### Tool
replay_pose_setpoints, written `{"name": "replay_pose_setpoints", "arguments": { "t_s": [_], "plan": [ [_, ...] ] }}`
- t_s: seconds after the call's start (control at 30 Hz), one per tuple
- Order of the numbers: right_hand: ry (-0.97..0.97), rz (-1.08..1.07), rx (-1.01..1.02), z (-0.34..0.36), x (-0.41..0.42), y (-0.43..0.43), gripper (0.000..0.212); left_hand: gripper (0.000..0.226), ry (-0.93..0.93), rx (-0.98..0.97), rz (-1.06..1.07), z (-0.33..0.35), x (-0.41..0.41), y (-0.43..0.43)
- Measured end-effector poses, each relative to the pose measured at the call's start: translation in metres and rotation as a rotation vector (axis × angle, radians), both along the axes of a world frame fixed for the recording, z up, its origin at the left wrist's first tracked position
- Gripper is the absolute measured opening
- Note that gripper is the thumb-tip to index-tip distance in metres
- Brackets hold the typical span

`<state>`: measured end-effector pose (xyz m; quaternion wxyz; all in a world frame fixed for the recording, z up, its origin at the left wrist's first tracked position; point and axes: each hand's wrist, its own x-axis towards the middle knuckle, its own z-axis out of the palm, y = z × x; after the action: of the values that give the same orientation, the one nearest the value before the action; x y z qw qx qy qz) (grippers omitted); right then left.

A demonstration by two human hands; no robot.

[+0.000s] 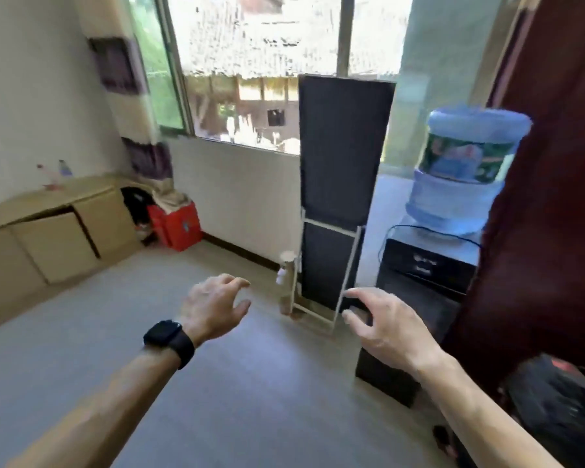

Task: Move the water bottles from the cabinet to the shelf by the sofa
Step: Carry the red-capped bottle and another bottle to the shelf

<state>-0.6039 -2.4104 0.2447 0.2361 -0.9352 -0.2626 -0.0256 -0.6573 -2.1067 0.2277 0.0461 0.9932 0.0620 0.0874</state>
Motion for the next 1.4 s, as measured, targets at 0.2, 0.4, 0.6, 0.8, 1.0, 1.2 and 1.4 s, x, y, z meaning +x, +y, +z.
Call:
{"name": "replay_pose_setpoints", "arguments": {
  "t_s": [0.2, 0.4, 0.6, 0.8, 1.0, 1.2, 1.4],
  "plan": [
    [-0.178, 0.269, 0.009, 0.057, 0.043, 0.211, 0.041, 0.047, -0.132, 0.082, 0.278, 0.058, -0.043, 0.179],
    [-0.255, 0.435, 0.043, 0.095, 0.063, 0.36, 0.044, 0.049, -0.162, 0.162, 0.478, 0.096, -0.083, 0.3],
    [-0.294, 0.532, 0.076, 0.114, 0.092, 0.461, 0.048, 0.05, -0.165, 0.172, 0.623, 0.112, -0.081, 0.383],
    [-0.327, 0.632, 0.137, 0.118, 0.146, 0.564, 0.046, 0.052, -0.13, 0.207, 0.721, 0.114, -0.046, 0.46],
    [-0.353, 0.712, 0.177, 0.126, 0.221, 0.665, 0.045, 0.052, -0.145, 0.22, 0.818, 0.133, 0.012, 0.54],
    [-0.428, 0.719, 0.125, 0.131, 0.279, 0.763, 0.046, 0.051, -0.143, 0.256, 0.854, 0.129, 0.068, 0.607],
    [-0.431, 0.719, 0.039, 0.11, 0.323, 0.855, 0.046, 0.051, -0.105, 0.235, 0.864, 0.112, 0.115, 0.7]
  ]
}}
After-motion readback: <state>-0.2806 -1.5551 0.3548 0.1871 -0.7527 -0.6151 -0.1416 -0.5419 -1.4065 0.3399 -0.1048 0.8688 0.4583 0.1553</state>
